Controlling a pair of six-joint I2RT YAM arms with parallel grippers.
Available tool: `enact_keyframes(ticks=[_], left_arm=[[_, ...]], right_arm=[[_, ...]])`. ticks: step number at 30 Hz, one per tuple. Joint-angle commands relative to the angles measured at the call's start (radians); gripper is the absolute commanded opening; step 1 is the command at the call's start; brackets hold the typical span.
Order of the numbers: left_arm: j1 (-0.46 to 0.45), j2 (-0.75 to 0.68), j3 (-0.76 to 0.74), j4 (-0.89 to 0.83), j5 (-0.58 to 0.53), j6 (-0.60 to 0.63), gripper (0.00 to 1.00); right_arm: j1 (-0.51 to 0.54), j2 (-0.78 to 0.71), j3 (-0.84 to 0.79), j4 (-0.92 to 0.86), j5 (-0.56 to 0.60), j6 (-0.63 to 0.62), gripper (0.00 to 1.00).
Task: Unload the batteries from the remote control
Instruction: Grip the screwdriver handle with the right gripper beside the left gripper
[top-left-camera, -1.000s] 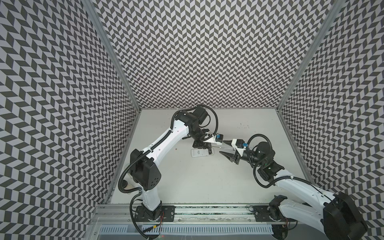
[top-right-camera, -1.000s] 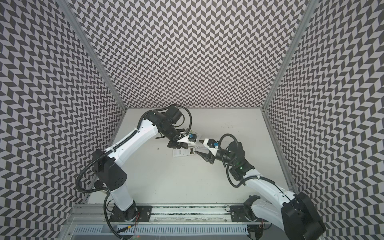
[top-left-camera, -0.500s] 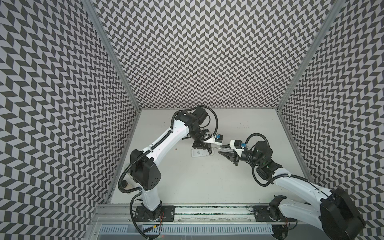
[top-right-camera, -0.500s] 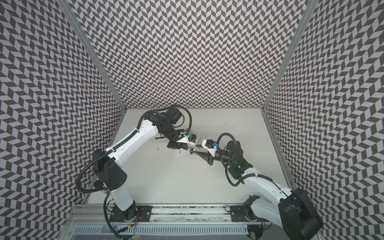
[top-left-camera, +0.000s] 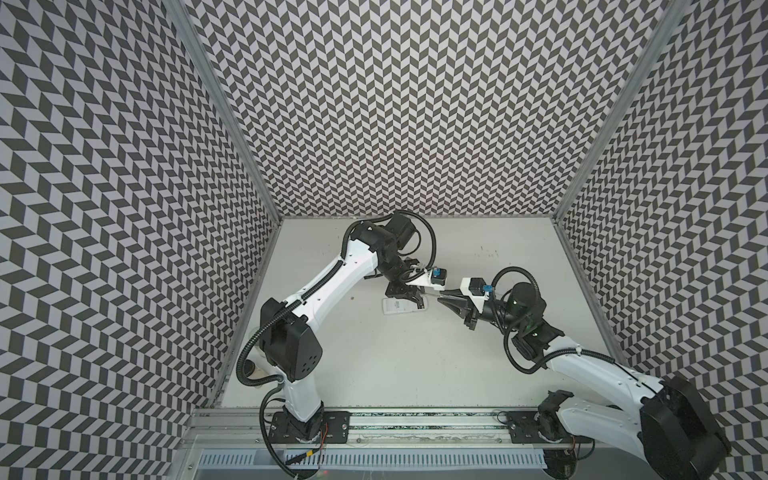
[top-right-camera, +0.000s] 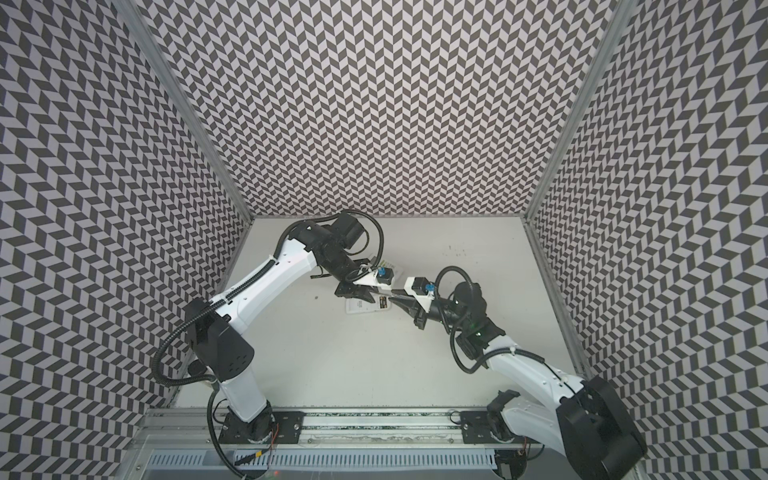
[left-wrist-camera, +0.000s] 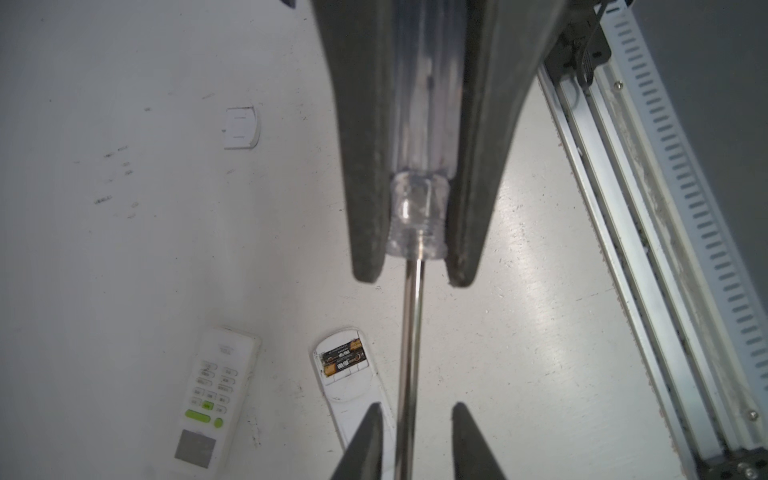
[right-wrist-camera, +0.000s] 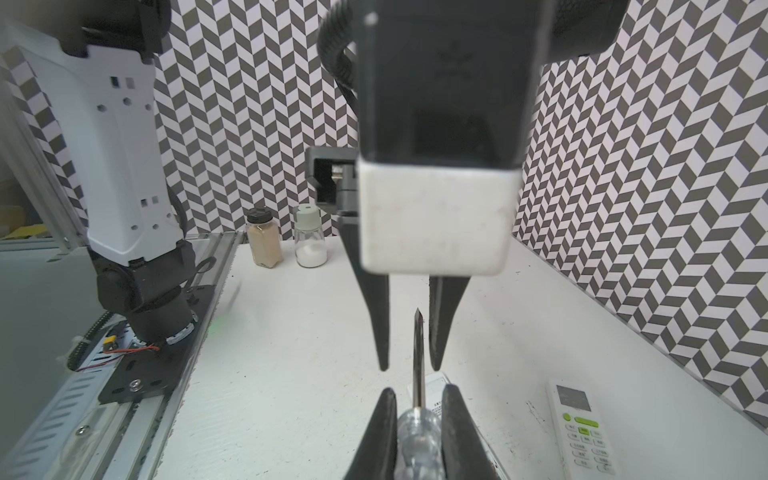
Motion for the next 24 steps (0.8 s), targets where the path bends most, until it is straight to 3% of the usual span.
enact_keyframes(ticks=[1, 4, 8, 14, 18, 24], left_arm=[[0.014, -0.016, 0.042, -0.013, 0.009, -0.011, 0.48], [0.026, -0.029, 0.037, -0.01, -0.048, -0.002, 0.56], [0.046, -0.025, 0.055, 0.003, -0.055, 0.004, 0.57], [0.042, -0.011, 0.055, 0.02, 0.096, 0.02, 0.58], [0.02, -0.004, 0.035, 0.059, 0.096, 0.012, 0.58], [0.014, 0.013, 0.04, 0.09, 0.132, -0.015, 0.44]], right_arm=[[-0.008, -0.016, 0.005, 0.028, 0.006, 0.048, 0.0], [-0.028, -0.024, -0.042, 0.11, 0.007, 0.149, 0.0], [-0.048, 0.0, -0.038, 0.139, -0.019, 0.237, 0.0], [-0.057, 0.061, -0.045, 0.23, -0.083, 0.325, 0.0], [-0.056, 0.088, -0.048, 0.333, -0.109, 0.42, 0.0], [-0.056, 0.121, -0.02, 0.312, -0.15, 0.389, 0.0]])
